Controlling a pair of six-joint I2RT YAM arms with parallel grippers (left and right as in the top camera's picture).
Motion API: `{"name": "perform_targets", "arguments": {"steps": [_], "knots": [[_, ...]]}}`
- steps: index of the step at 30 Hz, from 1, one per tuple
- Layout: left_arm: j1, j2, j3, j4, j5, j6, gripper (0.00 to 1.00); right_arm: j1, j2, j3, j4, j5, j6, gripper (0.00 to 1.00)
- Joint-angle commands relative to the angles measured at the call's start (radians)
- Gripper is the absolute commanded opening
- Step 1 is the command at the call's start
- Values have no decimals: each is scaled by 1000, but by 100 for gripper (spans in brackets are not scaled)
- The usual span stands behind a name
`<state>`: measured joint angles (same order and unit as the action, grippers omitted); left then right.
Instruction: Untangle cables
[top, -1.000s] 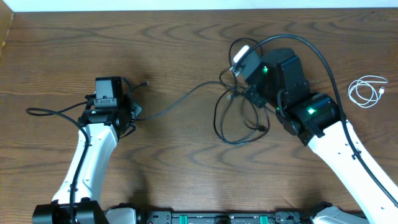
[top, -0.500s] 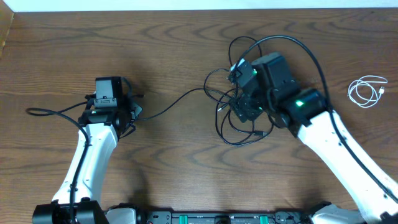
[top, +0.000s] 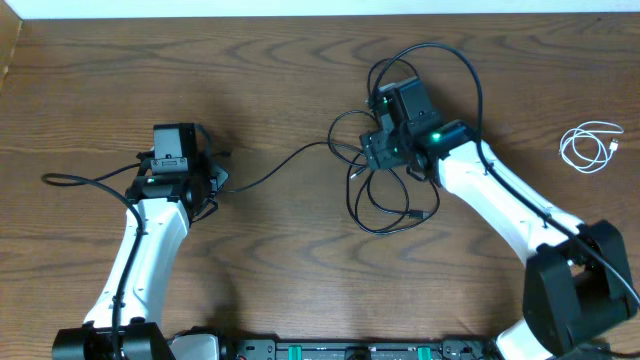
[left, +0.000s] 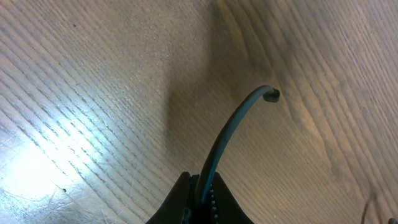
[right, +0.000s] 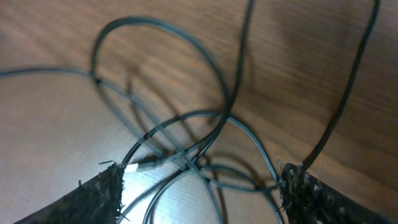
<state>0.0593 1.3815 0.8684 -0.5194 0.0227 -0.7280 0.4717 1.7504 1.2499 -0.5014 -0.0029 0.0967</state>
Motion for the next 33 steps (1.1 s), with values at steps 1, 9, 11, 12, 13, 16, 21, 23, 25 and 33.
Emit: {"name": "perform_targets", "arguments": {"steps": [1,9,11,12,13,16,21,23,25,33], "knots": [[8,5,13,-2,-16,17,8,-13,60,-4,32,15,60,79],[8,5,13,-2,-16,17,8,-14,187,-4,200,19,60,75],[8,5,13,-2,-16,17,8,-14,212,-4,241,20,60,64],[8,5,13,-2,-16,17,8,-14,222,-4,256,20,60,54],[8,5,13,-2,-16,17,8,-14,233,-4,271,21,60,38],[8,5,13,-2,-16,17,8,-18,238,-3,282,61,60,1],[8,5,13,-2,-16,17,8,-18,101,6,280,64,17,1],[8,5,13,-2,-16,17,8,-8,-14,6,270,57,-27,1],[8,5,13,-2,-16,17,8,6,-92,6,251,52,-88,1],[8,5,13,-2,-16,17,8,95,-291,6,44,-107,-573,1]]}}
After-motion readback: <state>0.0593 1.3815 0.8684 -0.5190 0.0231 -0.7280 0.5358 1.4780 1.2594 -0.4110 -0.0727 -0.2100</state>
